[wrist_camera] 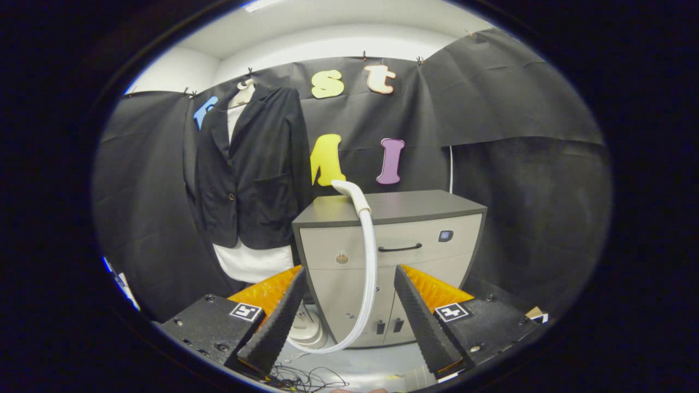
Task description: Iron the clothes twice with a garment steamer, once on the left side and once on the right side.
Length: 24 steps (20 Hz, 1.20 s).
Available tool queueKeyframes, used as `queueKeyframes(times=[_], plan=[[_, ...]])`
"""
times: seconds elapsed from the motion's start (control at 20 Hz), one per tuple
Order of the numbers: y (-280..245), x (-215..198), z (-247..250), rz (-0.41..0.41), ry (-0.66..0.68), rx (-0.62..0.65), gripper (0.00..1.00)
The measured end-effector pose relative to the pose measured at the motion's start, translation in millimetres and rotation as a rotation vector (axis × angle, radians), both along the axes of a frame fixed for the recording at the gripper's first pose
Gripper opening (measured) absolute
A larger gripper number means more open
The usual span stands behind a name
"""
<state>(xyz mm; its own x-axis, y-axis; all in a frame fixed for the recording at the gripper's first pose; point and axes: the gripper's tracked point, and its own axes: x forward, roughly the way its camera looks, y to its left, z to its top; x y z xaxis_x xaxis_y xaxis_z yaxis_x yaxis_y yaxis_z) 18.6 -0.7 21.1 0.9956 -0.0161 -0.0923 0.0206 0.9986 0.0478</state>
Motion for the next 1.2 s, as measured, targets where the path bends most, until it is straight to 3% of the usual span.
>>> queueKeyframes(times=[0.3, 0.55, 1.2], plan=[[16.7, 23.1, 17.9, -0.022, 0.027, 0.017, 1.00], [10.8, 59.2, 51.3, -0.037, 0.053, -0.054, 1.00], [-10.9, 224.0, 98.1, 0.120, 0.257, -0.072, 1.00]])
